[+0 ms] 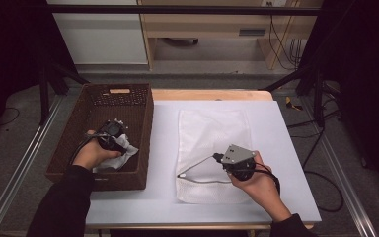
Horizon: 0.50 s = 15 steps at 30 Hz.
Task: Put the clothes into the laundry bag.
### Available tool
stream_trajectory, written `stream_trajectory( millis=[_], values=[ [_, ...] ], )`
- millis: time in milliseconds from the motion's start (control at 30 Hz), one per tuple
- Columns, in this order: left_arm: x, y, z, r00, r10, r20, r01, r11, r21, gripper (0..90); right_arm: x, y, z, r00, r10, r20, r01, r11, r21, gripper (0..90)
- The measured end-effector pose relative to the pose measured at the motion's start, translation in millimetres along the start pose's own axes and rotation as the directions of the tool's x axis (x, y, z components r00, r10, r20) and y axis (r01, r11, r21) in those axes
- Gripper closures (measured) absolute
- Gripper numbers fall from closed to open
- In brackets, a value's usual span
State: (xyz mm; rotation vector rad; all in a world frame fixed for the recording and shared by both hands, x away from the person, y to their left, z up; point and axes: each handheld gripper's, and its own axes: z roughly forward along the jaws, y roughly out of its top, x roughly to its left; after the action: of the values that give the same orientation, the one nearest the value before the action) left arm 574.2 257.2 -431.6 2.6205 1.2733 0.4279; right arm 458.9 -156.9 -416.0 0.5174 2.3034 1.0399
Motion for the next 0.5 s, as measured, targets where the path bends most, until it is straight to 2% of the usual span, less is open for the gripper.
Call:
stream_trajectory(
  millis=[67, 100, 200, 300, 333, 367, 467, 500],
  values=[
    [0.3, 0.6, -1.0, 1.0, 0.004, -0.004, -0.004, 1.0, 0.005, 45.3, -0.2, -0.1, 0.0, 1.0, 0.0, 0.0, 0.0, 1.0, 0.001, 89.8],
    [0.2, 1.1, -2.0, 0.9999, 0.004, -0.012, -0.004, 0.9999, 0.012, 45.3, -0.2, -0.1, 0.0, 1.0, 0.0, 0.0, 0.0, 1.0, 0.001, 89.8],
    [-0.1, 2.6, -6.3, 0.9993, 0.003, -0.037, -0.003, 0.9998, 0.02, 53.9, -1.3, -0.6, -0.9, 1.0, -0.002, 0.002, 0.002, 1.0, -0.001, 89.8],
    [0.7, 2.1, -9.2, 0.999, 0.001, -0.045, 0.0, 0.9999, 0.01, 55.9, -2.5, -1.2, -1.3, 1.0, 0.005, 0.002, -0.005, 1.0, -0.003, 89.8],
    [2.9, 1.2, -14.8, 0.9983, -0.02, -0.054, 0.019, 0.9995, -0.026, 56.3, -3.3, -1.6, -1.6, 0.9999, 0.01, 0.003, -0.01, 1.0, -0.006, 89.8],
    [2.9, 1.2, -14.8, 0.9983, -0.02, -0.054, 0.019, 0.9995, -0.026, 56.4, -3.3, -1.6, -1.6, 0.9999, 0.01, 0.003, -0.01, 1.0, -0.006, 89.8],
    [8.5, -1.0, -29.9, 0.9979, -0.05, -0.04, 0.046, 0.9947, -0.092, 56.7, -3.2, -1.3, -2.4, 1.0, 0.007, 0.003, -0.007, 1.0, -0.006, 89.8],
    [8.5, -1.0, -29.9, 0.9979, -0.05, -0.04, 0.046, 0.9947, -0.092, 56.7, -3.3, -1.3, -2.3, 0.9999, 0.009, 0.004, -0.009, 1.0, -0.006, 89.8]
  ],
)
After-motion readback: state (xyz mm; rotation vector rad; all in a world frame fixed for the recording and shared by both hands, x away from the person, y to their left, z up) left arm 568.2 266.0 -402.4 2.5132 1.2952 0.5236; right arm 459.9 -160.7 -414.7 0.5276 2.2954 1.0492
